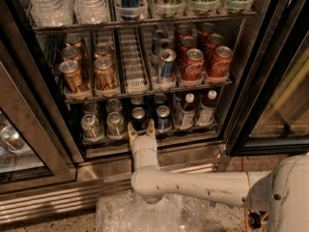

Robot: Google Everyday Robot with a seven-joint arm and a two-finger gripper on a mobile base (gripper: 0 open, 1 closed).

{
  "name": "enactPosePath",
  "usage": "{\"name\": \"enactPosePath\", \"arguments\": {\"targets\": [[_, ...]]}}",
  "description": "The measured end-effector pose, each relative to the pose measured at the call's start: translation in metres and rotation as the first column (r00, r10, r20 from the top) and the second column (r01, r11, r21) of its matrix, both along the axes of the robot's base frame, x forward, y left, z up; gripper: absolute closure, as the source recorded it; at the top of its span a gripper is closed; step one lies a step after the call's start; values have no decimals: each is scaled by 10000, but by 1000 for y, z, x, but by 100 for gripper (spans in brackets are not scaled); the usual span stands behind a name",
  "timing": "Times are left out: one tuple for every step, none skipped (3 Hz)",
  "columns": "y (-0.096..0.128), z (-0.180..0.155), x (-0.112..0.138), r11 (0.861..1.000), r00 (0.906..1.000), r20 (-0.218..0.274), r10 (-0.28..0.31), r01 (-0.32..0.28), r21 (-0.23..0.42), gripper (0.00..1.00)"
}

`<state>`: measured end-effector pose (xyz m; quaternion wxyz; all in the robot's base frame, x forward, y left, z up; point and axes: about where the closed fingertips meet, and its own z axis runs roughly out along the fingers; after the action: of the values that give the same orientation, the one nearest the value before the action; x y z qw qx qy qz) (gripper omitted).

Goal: Pick pepsi can from bottom shelf of fridge

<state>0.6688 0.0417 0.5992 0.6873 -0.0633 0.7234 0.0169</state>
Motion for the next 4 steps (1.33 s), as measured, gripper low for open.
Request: {"name": "enactPosePath", "arguments": {"targets": [[1,3,11,9999,9999,102,28,-30,106,39],[2,5,20,9998,9999,159,24,-27,219,40],[2,3,28,9995,9999,137,0,-4,314,39],[2,0,32,9993,10000,67,-31,28,364,58]]}}
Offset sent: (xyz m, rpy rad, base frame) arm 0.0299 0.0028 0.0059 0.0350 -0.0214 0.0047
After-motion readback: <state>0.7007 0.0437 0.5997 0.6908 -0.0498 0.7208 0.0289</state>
